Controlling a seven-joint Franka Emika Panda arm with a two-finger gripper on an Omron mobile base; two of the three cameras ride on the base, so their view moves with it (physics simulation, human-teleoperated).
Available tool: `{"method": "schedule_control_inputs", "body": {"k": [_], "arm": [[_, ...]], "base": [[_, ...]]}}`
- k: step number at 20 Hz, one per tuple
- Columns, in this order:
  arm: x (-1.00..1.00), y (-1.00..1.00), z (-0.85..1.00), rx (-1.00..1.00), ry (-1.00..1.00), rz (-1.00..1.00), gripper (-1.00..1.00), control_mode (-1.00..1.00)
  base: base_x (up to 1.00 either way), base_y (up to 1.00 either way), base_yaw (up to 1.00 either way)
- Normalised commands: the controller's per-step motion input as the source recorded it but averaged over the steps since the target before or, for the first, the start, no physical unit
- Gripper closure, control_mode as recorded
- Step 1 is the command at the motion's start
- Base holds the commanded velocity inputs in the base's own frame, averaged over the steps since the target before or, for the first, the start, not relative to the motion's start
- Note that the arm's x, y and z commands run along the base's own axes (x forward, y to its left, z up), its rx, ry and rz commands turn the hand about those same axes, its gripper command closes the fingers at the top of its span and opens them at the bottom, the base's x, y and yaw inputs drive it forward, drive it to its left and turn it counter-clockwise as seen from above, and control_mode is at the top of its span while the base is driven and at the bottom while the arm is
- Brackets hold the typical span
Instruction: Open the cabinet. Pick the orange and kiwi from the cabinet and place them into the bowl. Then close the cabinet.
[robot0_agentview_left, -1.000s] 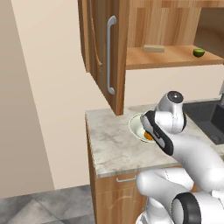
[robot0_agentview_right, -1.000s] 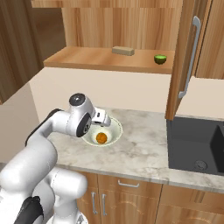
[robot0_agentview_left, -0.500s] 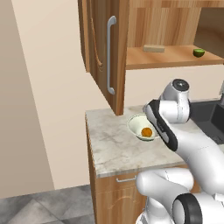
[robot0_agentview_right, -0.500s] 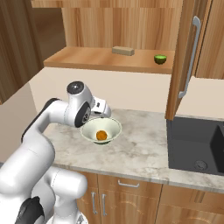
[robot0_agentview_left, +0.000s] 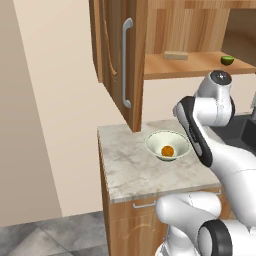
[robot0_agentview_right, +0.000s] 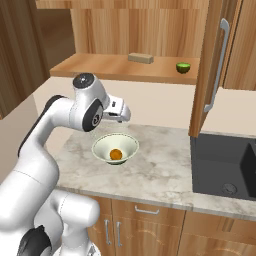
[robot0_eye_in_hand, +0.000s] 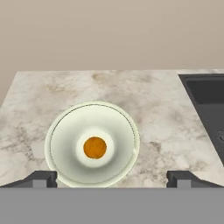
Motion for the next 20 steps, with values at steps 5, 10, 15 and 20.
{"method": "schedule_control_inputs", "body": {"k": [5,10,15,20], "arm": [[-0.13,-0.22,0.57,0.0,0.0,-0.06,-1.0,-1.0],[0.0,-0.23,0.45,0.0,0.0,-0.07,-1.0,-1.0],[0.0,-0.27,0.32,0.0,0.0,-0.07,-1.0,-1.0],[0.0,-0.35,0.18,0.0,-0.03,-0.07,-1.0,-1.0]], "base": [[0.0,0.0,0.0],[0.0,0.0,0.0],[0.0,0.0,0.0],[0.0,0.0,0.0]]}}
